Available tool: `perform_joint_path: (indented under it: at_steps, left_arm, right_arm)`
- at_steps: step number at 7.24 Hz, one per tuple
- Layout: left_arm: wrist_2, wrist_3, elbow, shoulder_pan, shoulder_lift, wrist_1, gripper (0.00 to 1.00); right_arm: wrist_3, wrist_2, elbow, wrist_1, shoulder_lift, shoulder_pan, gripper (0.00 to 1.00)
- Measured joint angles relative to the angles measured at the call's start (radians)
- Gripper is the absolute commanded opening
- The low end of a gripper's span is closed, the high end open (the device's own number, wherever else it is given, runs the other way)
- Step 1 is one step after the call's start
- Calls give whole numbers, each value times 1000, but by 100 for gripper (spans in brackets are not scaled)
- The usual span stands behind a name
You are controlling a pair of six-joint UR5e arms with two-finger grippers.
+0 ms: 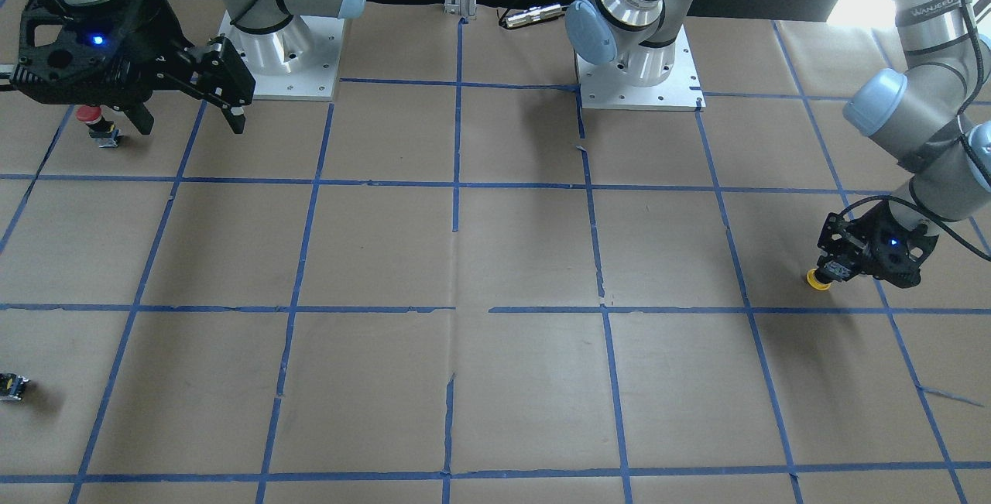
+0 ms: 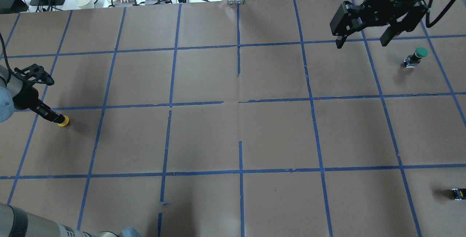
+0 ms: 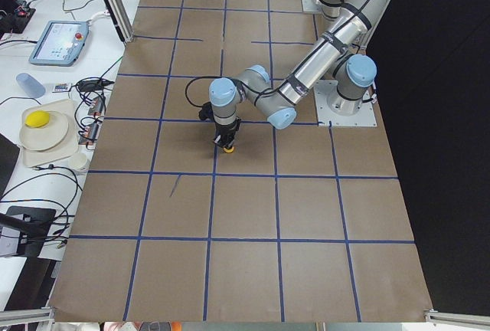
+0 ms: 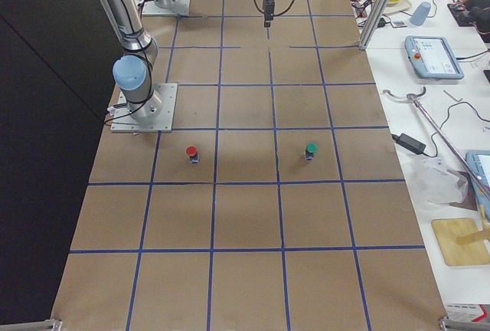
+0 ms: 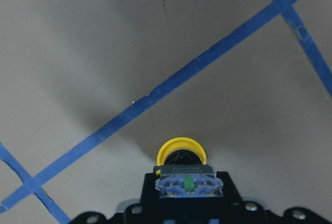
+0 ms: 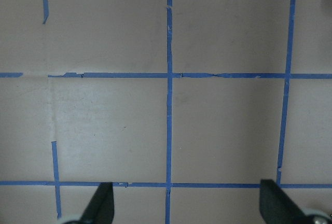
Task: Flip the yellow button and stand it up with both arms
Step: 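Lift the yellow button with the left gripper while the right arm approaches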
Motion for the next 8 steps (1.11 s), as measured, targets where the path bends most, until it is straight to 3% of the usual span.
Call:
perform_joint_path:
  at_steps: [2, 4, 6, 8]
  left_arm:
    - [-32, -10, 14, -17, 52, -61, 13]
    - [-144, -48, 35, -45, 132, -239, 13]
    - [-296, -171, 76, -93, 224, -487, 13]
    - [-529, -317, 118, -185, 306, -749, 13]
  right_arm:
    - [0, 2, 2, 1, -9, 1, 100]
    - [-4, -2, -7, 6, -19, 1, 100]
    - [-2, 4, -12, 58, -27, 2, 100]
    - [14, 5, -10, 49, -26, 2, 99]
